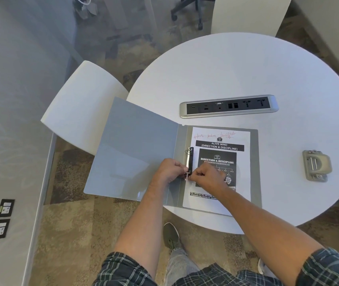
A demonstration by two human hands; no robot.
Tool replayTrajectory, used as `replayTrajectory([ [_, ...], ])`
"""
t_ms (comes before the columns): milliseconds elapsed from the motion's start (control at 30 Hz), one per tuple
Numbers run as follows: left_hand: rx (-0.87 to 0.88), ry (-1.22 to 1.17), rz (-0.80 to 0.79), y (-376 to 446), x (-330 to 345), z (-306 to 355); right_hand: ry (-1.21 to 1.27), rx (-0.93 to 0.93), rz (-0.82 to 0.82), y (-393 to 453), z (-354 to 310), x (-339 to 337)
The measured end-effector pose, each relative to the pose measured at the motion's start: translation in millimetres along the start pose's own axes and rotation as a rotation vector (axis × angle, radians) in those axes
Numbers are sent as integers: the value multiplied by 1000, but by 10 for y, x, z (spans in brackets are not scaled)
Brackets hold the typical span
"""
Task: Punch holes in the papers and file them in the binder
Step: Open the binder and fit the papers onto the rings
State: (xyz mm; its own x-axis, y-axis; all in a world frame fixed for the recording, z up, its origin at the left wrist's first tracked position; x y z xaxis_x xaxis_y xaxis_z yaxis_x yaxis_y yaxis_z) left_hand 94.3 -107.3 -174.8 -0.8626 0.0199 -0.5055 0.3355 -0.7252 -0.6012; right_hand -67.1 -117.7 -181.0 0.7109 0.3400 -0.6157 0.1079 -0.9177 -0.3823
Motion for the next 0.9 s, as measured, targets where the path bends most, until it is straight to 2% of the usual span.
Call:
replayTrajectory([
  [167, 52, 58, 104, -80, -4, 48, 69, 63, 139, -16, 58, -154],
  [400, 106, 97, 291, -206, -60, 171, -31, -90, 131, -54, 85, -124],
  [533, 172, 123, 259, -260, -27, 233, -196, -150, 94, -98, 17, -70],
  [700, 130, 109, 213, -255, -41, 139, -376, -145, 73, -48, -51, -38],
  [900, 123, 97, 271, -287, -109, 101, -393, -152, 79, 56, -107, -73],
])
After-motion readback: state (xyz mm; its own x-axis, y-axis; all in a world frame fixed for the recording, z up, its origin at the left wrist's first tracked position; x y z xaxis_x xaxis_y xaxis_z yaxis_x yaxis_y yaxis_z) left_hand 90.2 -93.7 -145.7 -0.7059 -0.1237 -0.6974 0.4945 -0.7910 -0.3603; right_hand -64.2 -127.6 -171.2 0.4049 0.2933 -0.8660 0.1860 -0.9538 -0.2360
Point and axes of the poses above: each hand's wrist, its own y-axis towards the middle knuckle, its own x-axis out of the palm, z = x × y, the point moved 10 cm from there along y, towards the middle knuckle, and after that the axes turned 12 degrees about z, right-handed, at the moved point
